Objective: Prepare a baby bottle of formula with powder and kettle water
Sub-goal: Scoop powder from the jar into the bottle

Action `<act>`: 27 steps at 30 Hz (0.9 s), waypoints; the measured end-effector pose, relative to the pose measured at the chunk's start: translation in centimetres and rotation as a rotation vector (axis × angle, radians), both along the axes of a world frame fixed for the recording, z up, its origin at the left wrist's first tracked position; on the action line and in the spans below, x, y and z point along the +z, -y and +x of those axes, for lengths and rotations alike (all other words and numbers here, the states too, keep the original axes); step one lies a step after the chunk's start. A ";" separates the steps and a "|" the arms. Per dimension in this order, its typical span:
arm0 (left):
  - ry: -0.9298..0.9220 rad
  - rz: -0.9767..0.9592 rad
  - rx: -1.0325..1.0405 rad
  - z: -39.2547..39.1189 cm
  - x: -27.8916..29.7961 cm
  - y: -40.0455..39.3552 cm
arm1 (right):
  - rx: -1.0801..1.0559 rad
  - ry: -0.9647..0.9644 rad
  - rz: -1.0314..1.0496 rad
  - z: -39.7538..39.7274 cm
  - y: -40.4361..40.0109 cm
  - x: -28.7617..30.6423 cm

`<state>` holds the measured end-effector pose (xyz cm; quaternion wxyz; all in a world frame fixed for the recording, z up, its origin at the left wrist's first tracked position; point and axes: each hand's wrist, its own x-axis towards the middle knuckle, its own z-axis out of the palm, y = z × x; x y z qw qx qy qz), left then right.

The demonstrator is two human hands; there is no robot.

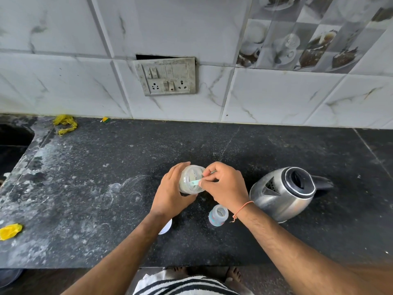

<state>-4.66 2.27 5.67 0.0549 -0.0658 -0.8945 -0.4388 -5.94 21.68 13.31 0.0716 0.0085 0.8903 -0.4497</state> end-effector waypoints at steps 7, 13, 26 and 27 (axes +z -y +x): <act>0.064 0.045 0.015 0.6 -0.2 -0.1 | -0.118 0.084 -0.150 -0.5 -0.8 0.4; 0.117 0.135 0.063 1.3 -0.4 -0.2 | -0.187 0.067 -0.184 -0.8 -2.4 0.2; 0.151 0.137 0.076 1.9 -1.7 -0.2 | -0.377 0.241 -0.408 0.6 -4.9 1.4; 0.174 0.140 0.085 2.0 -2.1 -0.2 | -0.388 0.247 -0.426 0.8 -5.3 1.3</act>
